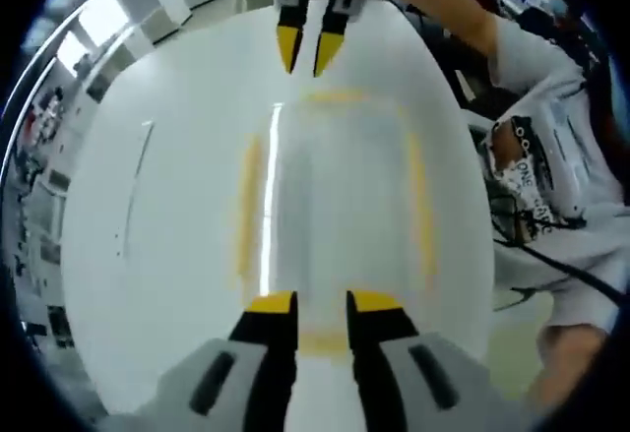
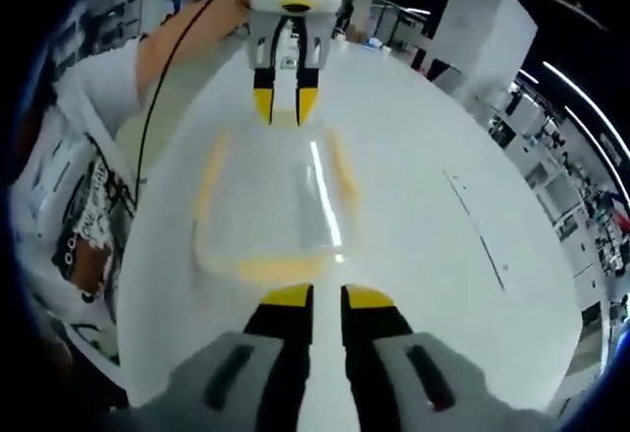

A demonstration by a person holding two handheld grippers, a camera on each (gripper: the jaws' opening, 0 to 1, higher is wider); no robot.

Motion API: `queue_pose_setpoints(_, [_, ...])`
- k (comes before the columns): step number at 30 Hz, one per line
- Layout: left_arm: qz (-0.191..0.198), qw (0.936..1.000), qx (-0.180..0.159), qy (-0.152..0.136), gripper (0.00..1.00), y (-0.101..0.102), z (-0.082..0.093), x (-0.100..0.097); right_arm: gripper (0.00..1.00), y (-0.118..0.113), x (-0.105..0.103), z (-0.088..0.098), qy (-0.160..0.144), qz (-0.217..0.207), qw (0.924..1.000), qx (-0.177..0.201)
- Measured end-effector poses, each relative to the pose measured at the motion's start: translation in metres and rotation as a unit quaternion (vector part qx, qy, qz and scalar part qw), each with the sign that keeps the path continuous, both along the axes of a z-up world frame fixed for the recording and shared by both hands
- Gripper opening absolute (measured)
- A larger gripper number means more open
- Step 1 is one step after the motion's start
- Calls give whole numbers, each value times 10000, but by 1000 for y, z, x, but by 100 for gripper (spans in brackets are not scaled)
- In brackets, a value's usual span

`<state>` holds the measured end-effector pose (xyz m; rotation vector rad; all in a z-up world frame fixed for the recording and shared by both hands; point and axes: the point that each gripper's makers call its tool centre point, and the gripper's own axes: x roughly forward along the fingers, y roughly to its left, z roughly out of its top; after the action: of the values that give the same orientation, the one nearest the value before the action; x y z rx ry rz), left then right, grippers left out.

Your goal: Snap each plastic latch of the storage box into its locked position after aligning the lid with the box until every specified latch is closed and the lid sits flush.

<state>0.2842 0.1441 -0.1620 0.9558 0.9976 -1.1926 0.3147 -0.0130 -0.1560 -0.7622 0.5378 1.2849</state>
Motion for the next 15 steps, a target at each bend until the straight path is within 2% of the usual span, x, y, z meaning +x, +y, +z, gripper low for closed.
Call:
queue_pose_setpoints(5, [49,9996,164,218,16,-4,-1,-1,10,-4,0,-8,-70,-108,9999,-15])
queue_pose_setpoints(8, [150,9989,368,257,16,-5,-3,-1,11,-3,-2,-11,-104,-110,9999,-19])
queue_pose_setpoints(15, [28,9966,772,287,14,-7,-4,-2,12,1,-7,-13,-167,-10,9999,34])
